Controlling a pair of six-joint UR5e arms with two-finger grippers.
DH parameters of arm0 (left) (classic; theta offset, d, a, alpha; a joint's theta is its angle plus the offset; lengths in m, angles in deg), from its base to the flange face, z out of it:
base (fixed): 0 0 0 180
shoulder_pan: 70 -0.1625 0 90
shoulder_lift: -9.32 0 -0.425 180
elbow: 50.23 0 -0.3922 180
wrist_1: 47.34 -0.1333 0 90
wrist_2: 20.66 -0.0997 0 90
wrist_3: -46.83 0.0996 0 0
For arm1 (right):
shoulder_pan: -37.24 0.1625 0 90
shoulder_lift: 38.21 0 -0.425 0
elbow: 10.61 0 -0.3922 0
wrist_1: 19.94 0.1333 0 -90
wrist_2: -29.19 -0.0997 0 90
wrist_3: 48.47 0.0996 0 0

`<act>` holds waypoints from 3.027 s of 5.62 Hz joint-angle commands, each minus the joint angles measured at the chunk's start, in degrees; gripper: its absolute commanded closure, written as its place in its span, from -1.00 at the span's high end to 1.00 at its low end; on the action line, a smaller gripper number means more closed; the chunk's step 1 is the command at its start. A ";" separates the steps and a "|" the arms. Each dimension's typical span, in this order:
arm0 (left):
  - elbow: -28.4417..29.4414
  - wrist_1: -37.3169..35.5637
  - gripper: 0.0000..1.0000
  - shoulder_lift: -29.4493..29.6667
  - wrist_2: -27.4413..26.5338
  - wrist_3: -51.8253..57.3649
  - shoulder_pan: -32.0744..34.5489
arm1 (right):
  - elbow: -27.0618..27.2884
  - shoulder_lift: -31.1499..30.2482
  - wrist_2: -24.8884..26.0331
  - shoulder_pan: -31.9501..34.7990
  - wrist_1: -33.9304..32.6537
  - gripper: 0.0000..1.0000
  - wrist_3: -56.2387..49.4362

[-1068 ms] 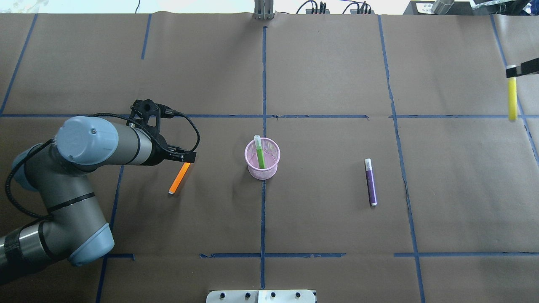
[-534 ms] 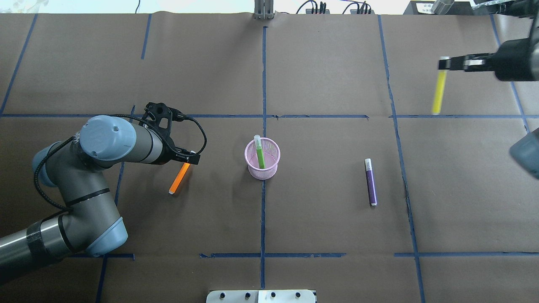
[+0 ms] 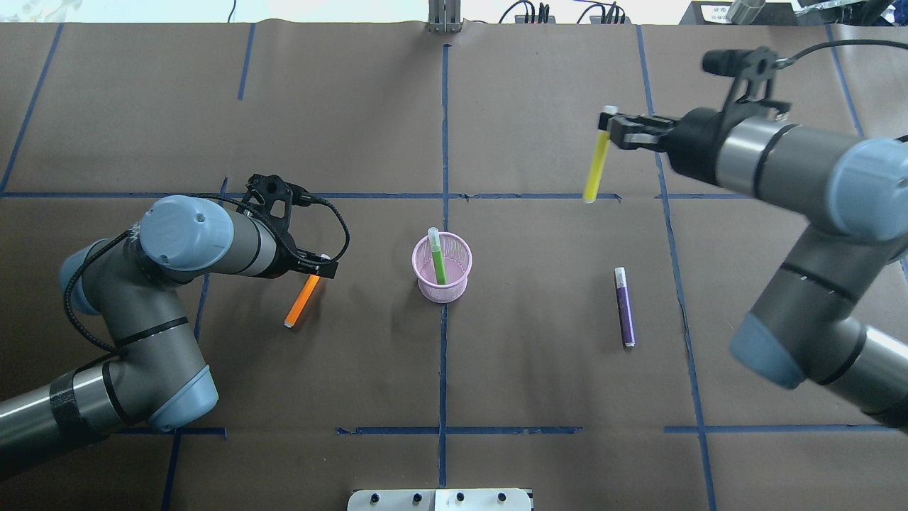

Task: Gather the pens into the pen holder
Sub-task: 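Grasp the orange highlighter with the left gripper while the right gripper lifts the yellow highlighter, then carry the yellow highlighter over the pink cup with the right gripper, then drop the yellow highlighter into the pink cup with the right gripper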

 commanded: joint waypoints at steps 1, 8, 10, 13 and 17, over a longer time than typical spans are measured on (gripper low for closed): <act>0.02 0.00 0.83 0.03 0.06 0.47 0.00 | 0.59 5.95 11.16 -9.06 -4.69 -1.00 0.03; -0.16 0.18 0.84 0.20 0.06 0.47 0.00 | -6.25 14.95 29.76 -21.59 -15.97 -0.98 -1.03; -0.16 0.27 0.84 0.20 0.06 0.47 0.00 | -7.05 15.04 31.51 -23.08 -15.53 0.99 -1.02; 0.62 0.00 0.84 1.25 -0.03 0.47 -1.31 | -5.30 15.04 25.49 -22.12 -15.79 1.00 -0.94; 2.74 -0.08 0.77 2.49 -0.03 0.47 -1.58 | 1.39 14.60 -7.86 -5.99 -35.80 1.00 -0.15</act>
